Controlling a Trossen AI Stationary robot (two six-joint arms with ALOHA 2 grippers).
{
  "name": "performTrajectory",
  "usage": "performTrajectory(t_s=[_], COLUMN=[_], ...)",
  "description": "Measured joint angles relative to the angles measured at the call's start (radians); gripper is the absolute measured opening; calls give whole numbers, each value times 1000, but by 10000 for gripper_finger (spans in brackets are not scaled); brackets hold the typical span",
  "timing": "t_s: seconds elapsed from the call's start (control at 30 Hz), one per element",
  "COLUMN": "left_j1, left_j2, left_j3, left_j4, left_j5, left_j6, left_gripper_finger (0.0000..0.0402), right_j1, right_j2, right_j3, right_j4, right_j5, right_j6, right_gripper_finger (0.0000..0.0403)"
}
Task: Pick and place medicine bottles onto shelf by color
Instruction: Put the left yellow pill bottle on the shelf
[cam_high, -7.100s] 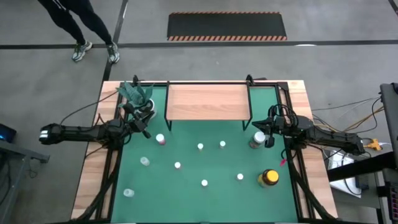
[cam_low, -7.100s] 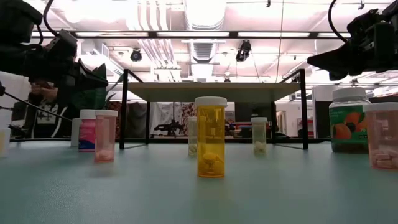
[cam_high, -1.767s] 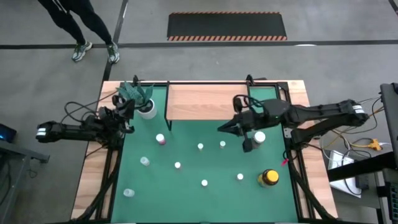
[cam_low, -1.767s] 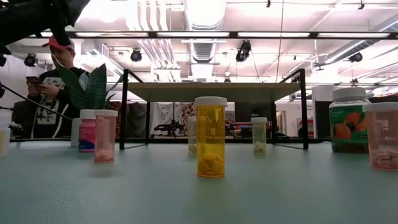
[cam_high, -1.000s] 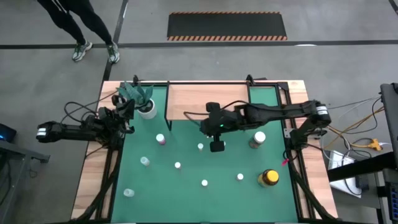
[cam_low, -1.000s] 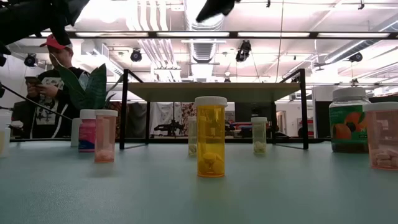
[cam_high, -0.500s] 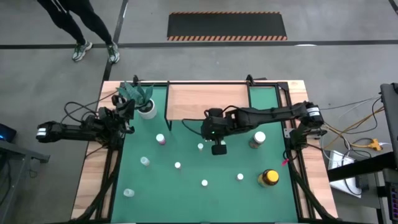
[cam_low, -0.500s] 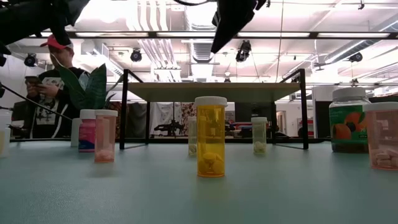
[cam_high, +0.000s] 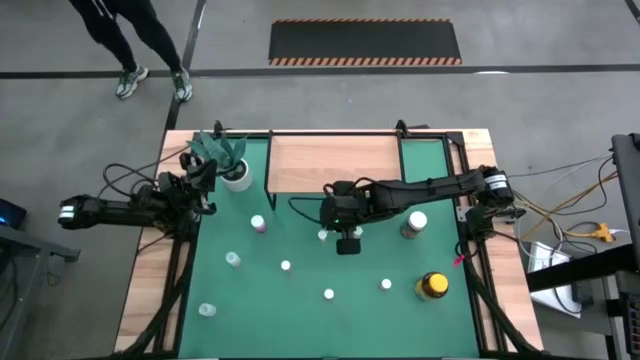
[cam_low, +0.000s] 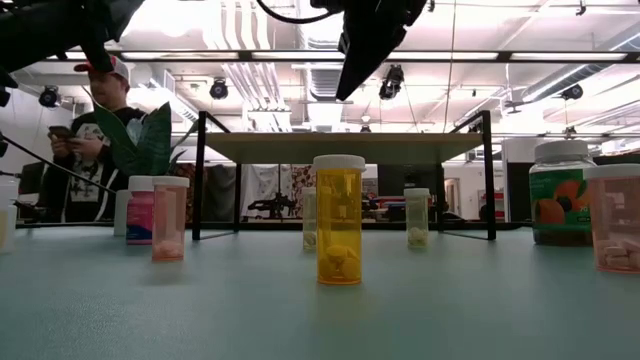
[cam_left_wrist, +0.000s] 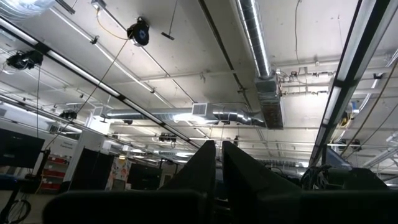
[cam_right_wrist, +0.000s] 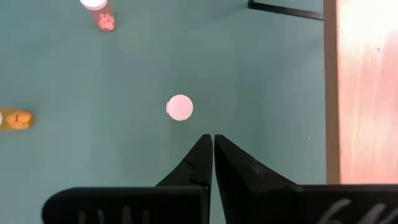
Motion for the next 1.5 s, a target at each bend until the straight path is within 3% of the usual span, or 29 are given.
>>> performTrajectory(t_s=[0.3, 0.73, 0.87, 1.2, 1.5], left_j1=[0, 0, 0, 0, 0], left_j2=[-6, -6, -6, -11, -11], left_j3=[0, 0, 0, 0, 0], left_j4=[3, 1, 0, 0, 0], left_j5=[-1, -5, -5, -5, -5], left_j6=[0, 0, 0, 0, 0], left_gripper_finger=[11, 11, 11, 11, 11], right_j1=[19, 45, 45, 22, 10], right_j2=[81, 144, 164, 243, 238], right_j3=[0, 1, 2, 2, 2], right_j4=[28, 125, 153, 159, 151], right_j5=[-8, 3, 5, 5, 27], right_j6=[-2, -5, 12, 53, 72], right_gripper_finger=[27, 198, 232, 239, 239])
